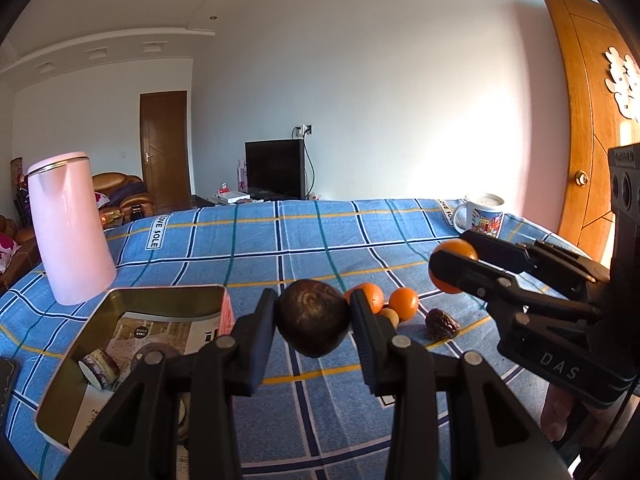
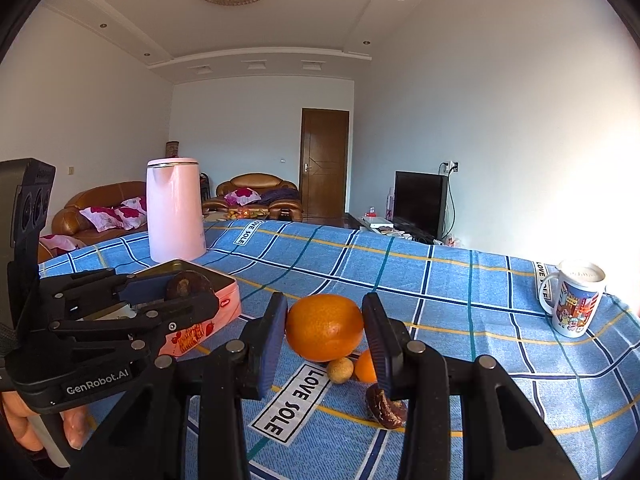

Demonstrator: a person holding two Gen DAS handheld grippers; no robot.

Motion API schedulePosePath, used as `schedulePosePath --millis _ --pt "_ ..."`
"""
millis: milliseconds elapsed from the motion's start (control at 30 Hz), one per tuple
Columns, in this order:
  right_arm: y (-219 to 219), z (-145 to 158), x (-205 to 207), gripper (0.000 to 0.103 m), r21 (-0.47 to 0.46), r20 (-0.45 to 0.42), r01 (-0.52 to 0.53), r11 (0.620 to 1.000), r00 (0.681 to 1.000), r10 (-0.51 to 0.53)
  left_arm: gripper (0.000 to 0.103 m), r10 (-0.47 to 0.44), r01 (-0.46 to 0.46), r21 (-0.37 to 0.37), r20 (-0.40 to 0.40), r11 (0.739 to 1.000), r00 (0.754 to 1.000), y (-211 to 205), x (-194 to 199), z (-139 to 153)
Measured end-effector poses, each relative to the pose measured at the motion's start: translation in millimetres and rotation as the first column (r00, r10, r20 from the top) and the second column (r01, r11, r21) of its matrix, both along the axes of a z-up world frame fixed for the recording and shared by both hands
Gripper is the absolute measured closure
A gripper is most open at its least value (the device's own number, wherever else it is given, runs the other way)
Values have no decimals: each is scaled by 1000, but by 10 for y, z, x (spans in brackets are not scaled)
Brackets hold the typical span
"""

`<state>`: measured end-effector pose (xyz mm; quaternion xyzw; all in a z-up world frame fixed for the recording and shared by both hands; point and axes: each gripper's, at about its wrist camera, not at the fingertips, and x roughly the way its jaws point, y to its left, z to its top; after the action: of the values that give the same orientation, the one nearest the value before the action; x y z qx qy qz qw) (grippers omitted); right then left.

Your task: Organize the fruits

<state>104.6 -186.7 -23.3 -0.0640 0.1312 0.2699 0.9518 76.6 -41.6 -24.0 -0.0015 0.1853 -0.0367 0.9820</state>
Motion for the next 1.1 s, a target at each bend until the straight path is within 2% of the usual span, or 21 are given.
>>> schedulePosePath --millis 267,833,1100 --pt "122 0 -7 62 4 -2 -21 1000 1000 21 64 28 -28 -20 -2 999 1000 186 -72 4" --pt "673 -37 -74 62 -38 -18 -119 992 993 119 64 97 -98 -64 -18 993 995 648 -172 -10" --pt "989 -68 -119 62 -57 -47 -194 979 980 191 64 191 -193 -113 -28 975 981 1159 -247 49"
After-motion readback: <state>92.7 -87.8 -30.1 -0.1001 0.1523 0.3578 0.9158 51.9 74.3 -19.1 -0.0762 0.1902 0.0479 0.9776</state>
